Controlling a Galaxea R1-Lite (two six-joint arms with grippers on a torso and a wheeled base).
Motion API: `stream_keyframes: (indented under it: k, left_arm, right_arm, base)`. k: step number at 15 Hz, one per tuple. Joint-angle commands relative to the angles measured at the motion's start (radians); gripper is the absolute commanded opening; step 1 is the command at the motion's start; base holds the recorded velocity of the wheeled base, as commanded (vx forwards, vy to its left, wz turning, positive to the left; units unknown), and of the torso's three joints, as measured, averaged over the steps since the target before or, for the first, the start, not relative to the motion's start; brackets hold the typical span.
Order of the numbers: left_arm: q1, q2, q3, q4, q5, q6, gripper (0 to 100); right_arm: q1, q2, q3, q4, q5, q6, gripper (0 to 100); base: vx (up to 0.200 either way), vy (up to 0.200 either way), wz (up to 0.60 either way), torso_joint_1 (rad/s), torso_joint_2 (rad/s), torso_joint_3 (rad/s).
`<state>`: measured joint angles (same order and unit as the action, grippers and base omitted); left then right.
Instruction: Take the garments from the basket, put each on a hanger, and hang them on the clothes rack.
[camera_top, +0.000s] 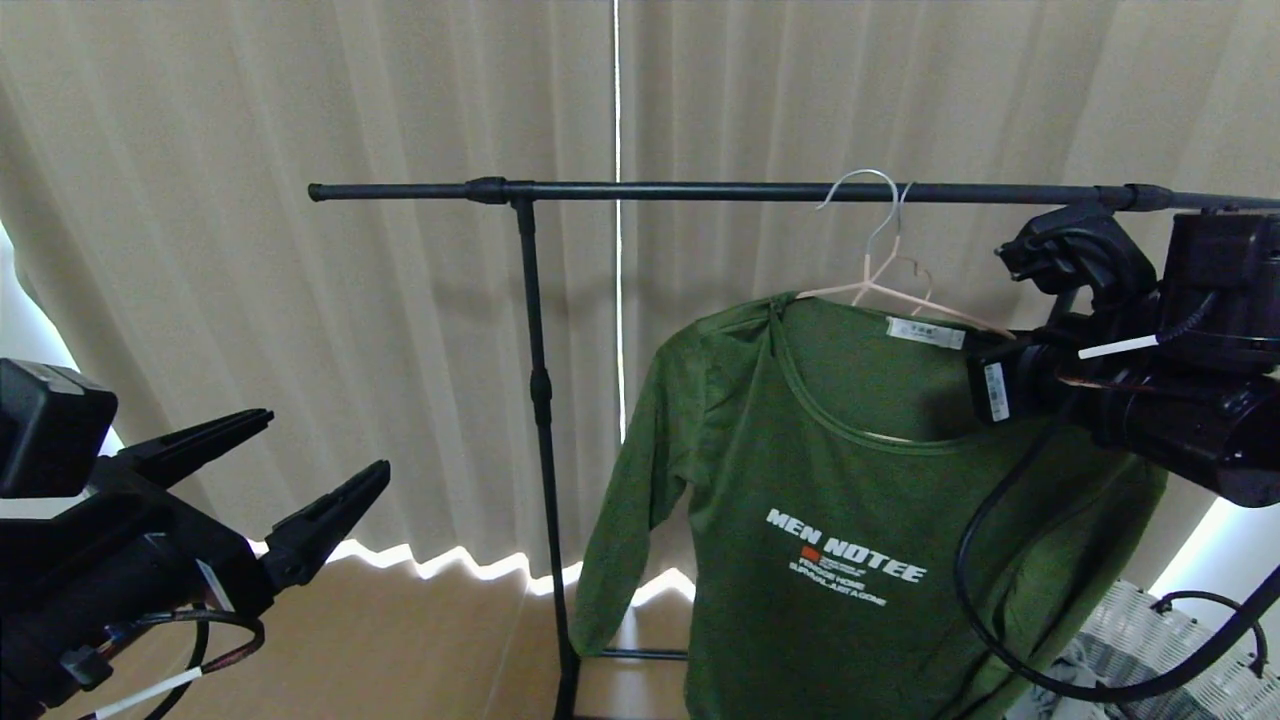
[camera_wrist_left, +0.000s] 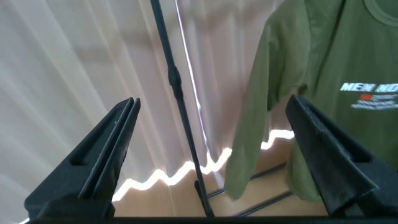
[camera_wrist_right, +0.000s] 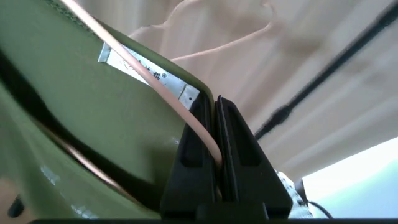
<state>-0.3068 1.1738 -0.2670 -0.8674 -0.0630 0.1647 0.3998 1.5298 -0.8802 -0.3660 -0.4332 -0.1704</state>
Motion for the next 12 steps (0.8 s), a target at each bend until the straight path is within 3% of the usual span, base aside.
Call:
stream_keyframes:
  k: [1,10,12]
  left_arm:
    - [0.0,0.003,-0.003,-0.001,0.0,-0.001,100]
    - [-0.002,0.001,0.005,-0.001,0.0,0.004,100]
    - [-0.003,0.001,0.012,-0.001,0.0,0.004,100]
  right_arm:
    - [0.001,0.004,-0.002,-0.002,0.001,0.0,0]
    - [0.001,0.016,-0.008,-0.005,0.002,0.002,0]
    - [0.001,0.026,-0.016,-0.007,0.002,0.002,0]
  base:
    - [0.2,0.0,0.0,0.002,0.0,0.002]
    - [0.2,0.0,0.0,0.004,0.0,0.002]
    - [0.0,0.0,0.0,0.0,0.0,0.0]
